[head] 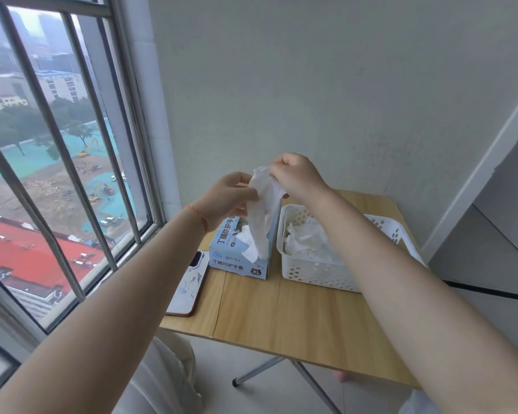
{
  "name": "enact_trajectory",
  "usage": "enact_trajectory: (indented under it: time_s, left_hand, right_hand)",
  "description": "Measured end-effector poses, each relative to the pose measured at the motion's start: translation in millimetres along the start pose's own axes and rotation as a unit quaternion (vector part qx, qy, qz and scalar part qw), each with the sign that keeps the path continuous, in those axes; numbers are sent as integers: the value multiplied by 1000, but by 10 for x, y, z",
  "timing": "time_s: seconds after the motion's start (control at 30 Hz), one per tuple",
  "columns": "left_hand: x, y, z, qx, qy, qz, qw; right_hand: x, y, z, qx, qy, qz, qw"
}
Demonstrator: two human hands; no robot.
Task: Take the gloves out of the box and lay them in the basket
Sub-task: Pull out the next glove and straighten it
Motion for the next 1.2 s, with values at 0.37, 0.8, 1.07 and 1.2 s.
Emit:
enact_trajectory:
  time_s: [0.37, 0.8, 1.07, 1.2]
  left_hand:
    - [-243, -111, -147, -54, -38, 34, 997]
    - [615, -137, -142, 70, -67, -140, 985]
    - [512, 162, -187, 8, -22, -116, 993]
    - [450, 343, 143, 25, 98, -86, 991]
  right_hand:
    - [207, -149, 62, 47, -10, 30, 998]
    - [-149, -116, 41, 33, -45, 98, 994]
    - [-566, -22, -26, 14, 40, 189, 981]
    - [-936, -48, -358, -13, -2, 228, 974]
Point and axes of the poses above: each hand's wrist, its own y-axis towards the middle knuckle, its own z-axis out of the palm, x = y × z, the point moved 6 cm from there along y, towards the middle knuckle, and after that the axes turned 6 degrees about -x, right-handed, at the moved point
